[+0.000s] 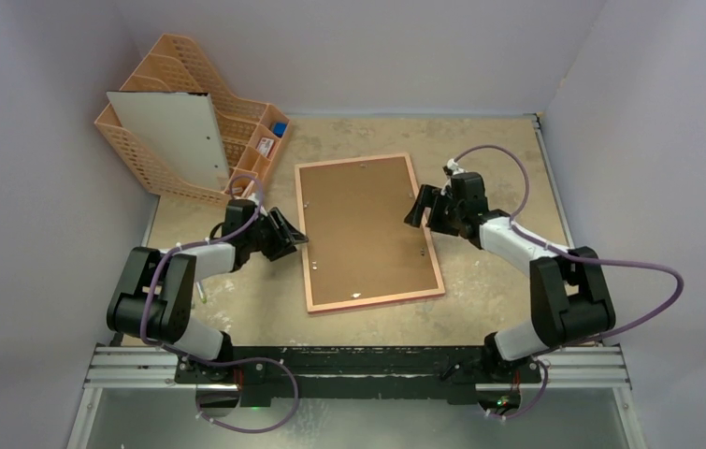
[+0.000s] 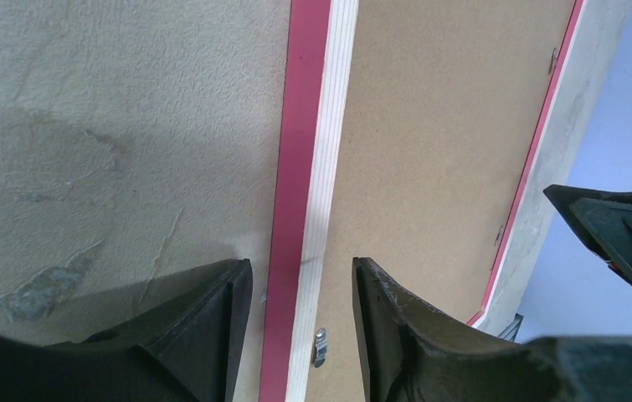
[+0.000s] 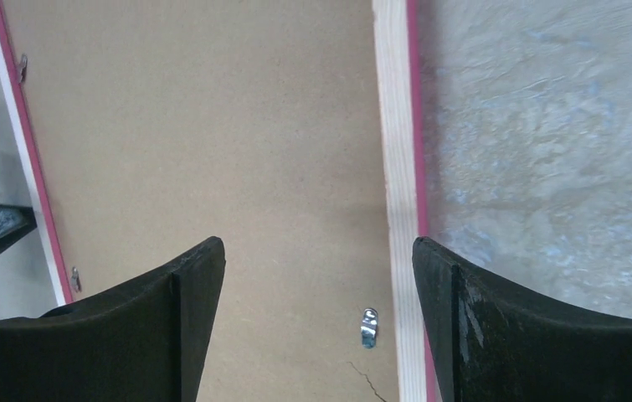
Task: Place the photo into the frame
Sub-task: Turn over the photo frame item on the photo frame, then install the photo frame at the center of the board.
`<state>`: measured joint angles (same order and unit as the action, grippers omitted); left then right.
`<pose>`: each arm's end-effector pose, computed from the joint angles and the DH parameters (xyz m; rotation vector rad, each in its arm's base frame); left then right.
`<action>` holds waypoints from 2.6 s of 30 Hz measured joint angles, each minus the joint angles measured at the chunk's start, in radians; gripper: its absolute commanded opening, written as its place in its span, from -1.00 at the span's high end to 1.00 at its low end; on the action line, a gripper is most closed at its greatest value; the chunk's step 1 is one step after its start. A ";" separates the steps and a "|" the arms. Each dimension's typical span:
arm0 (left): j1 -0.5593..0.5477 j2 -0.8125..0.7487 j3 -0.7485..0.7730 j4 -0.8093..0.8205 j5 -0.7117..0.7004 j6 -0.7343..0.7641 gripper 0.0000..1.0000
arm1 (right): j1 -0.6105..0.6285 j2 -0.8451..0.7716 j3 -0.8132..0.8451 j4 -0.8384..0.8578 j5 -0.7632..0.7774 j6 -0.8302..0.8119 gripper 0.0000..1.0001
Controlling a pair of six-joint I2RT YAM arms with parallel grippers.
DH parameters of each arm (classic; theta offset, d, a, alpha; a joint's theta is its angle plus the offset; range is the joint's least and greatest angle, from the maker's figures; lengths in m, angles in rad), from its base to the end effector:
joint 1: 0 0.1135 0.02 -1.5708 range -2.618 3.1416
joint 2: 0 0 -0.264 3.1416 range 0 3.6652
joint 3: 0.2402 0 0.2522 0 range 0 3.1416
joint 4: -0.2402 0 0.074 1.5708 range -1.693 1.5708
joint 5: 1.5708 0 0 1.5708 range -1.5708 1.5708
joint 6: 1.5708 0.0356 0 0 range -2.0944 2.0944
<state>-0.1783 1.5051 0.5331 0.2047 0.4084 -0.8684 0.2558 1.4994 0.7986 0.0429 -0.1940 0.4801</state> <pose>0.2603 -0.0613 0.1344 -0.6306 2.3967 -0.9670 0.3014 0.0859 0.1981 0.1472 2.2813 0.6106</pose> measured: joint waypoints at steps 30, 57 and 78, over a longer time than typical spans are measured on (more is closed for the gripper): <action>-0.070 0.103 0.062 0.034 0.045 0.061 0.48 | -0.018 0.019 -0.077 0.058 0.089 0.024 -0.53; -0.157 0.078 0.066 0.012 -0.095 0.034 0.48 | 0.207 0.313 0.079 0.544 -0.193 0.512 0.42; -0.156 0.095 0.084 0.005 -0.079 0.041 0.57 | 0.350 0.684 0.435 0.536 -0.123 0.673 0.70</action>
<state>-0.3340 1.6001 0.6170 0.2096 0.3298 -0.8272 0.6060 2.1834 1.2335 0.5789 -0.3168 1.1530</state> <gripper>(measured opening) 0.248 0.177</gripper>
